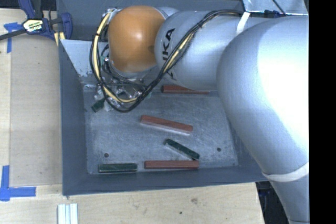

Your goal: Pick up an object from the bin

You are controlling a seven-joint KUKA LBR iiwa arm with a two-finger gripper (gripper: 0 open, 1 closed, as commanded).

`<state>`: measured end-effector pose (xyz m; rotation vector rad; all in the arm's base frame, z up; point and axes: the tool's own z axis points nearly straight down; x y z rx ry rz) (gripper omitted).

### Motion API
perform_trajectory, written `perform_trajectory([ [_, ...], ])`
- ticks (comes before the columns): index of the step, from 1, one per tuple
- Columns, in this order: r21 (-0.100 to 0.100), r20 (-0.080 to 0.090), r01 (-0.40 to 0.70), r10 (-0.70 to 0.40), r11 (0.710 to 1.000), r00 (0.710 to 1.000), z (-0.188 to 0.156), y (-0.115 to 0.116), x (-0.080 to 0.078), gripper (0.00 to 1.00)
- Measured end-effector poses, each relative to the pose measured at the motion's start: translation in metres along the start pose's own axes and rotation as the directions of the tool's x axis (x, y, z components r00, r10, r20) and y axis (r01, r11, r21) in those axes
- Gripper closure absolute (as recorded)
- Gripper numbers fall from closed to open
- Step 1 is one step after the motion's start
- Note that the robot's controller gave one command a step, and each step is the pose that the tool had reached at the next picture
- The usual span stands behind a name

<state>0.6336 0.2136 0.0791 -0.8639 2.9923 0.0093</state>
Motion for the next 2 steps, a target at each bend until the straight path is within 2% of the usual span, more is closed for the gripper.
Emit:
perform_trajectory([
  [2,-0.001,-0.002,-0.001,0.001,1.0,1.0,-0.0001,0.0001,0.0001,1.0],
])
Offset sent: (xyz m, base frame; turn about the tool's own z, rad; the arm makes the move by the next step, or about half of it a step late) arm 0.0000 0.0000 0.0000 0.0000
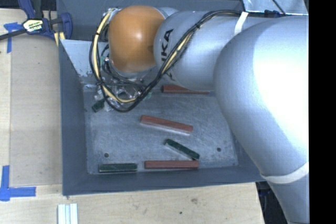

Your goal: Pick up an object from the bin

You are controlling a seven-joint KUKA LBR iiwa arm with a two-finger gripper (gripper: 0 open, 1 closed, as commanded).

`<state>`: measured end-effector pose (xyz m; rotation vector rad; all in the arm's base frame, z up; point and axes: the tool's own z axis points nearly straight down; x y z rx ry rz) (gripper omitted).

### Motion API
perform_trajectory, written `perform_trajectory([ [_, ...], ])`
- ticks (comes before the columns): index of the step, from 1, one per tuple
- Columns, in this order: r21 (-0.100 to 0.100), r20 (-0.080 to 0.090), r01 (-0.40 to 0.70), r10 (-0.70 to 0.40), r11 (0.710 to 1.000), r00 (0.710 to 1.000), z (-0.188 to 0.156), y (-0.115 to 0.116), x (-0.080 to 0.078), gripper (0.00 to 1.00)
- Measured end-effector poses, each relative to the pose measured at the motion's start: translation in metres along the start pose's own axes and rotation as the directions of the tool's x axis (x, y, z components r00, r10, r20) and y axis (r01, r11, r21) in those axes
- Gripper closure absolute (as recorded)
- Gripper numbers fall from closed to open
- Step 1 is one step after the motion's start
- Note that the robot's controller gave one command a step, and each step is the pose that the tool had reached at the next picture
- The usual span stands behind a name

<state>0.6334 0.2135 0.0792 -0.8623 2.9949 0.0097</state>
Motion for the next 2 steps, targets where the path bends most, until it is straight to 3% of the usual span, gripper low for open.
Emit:
perform_trajectory([
  [2,0.0,-0.001,-0.001,0.001,1.0,1.0,0.0,0.0,0.0001,1.0],
])
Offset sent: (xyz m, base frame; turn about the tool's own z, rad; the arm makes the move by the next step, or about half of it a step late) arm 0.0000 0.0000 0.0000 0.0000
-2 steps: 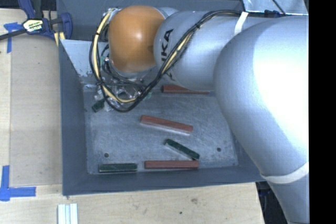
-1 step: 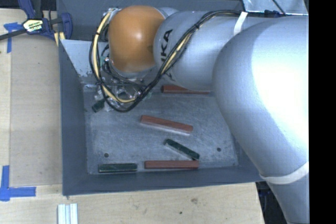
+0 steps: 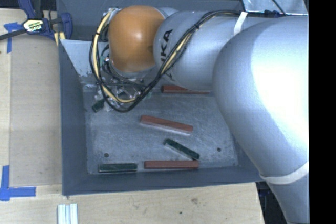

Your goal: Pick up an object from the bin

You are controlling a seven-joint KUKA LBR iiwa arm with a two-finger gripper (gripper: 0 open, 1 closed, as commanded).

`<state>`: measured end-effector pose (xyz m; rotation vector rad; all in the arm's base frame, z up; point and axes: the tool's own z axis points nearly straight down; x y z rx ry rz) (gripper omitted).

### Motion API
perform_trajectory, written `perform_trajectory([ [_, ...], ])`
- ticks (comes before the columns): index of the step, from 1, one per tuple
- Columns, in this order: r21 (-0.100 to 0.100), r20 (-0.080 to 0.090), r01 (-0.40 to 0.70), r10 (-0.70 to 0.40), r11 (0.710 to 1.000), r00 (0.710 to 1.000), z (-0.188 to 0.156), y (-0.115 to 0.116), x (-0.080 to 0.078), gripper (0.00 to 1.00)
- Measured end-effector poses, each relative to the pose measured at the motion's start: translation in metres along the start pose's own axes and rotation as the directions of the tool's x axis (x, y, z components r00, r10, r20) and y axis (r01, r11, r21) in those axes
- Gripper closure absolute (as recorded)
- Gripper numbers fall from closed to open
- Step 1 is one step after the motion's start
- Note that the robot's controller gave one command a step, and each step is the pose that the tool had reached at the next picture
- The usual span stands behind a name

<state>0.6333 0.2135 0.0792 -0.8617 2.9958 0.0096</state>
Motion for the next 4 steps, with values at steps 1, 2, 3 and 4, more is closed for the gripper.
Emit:
perform_trajectory([
  [1,-0.001,-0.001,0.214,-0.214,0.977,0.977,-0.001,-0.008,0.006,1.0],
  [2,-0.002,-0.001,0.214,-0.214,0.977,0.977,-0.001,-0.008,0.006,1.0],
  [3,-0.002,-0.001,0.213,-0.213,0.977,0.977,-0.001,-0.008,0.006,1.0],
  [4,-0.001,-0.014,0.211,-0.211,0.977,0.977,-0.182,-0.009,0.031,1.0],
])
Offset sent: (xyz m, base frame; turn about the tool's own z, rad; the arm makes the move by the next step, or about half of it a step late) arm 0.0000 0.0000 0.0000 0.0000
